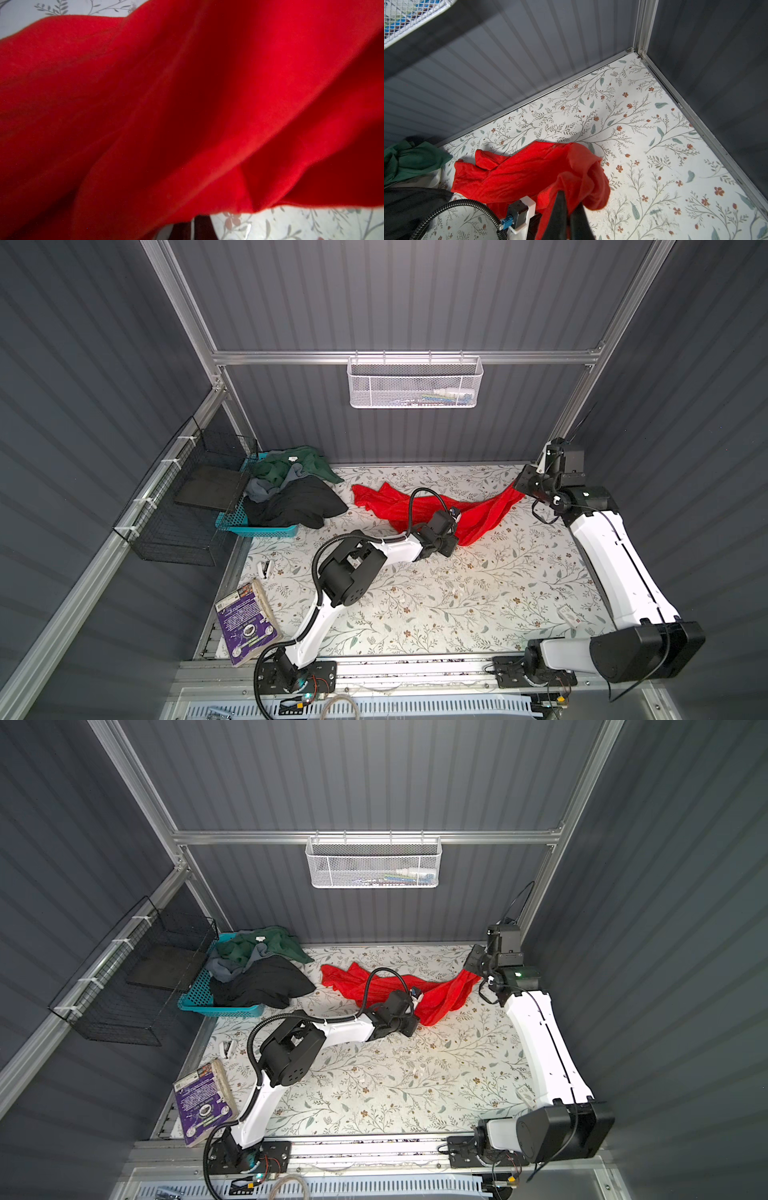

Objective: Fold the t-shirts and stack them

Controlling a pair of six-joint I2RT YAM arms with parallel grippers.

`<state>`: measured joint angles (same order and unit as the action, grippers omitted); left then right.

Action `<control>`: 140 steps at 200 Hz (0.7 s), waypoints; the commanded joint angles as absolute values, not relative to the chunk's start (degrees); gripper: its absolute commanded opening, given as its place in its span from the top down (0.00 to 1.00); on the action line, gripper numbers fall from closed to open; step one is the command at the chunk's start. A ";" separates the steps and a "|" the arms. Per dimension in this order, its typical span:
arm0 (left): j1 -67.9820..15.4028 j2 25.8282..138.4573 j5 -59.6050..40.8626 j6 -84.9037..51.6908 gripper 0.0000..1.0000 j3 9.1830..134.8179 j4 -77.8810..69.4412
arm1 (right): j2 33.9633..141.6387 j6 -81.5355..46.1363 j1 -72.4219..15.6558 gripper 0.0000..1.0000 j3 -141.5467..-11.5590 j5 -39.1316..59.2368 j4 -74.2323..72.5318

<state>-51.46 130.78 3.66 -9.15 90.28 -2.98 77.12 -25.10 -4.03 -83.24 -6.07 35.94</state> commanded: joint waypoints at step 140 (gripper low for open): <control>-51.68 86.43 27.62 0.41 1.00 73.80 8.08 | 73.78 -20.80 -8.68 1.00 -91.37 -8.44 42.51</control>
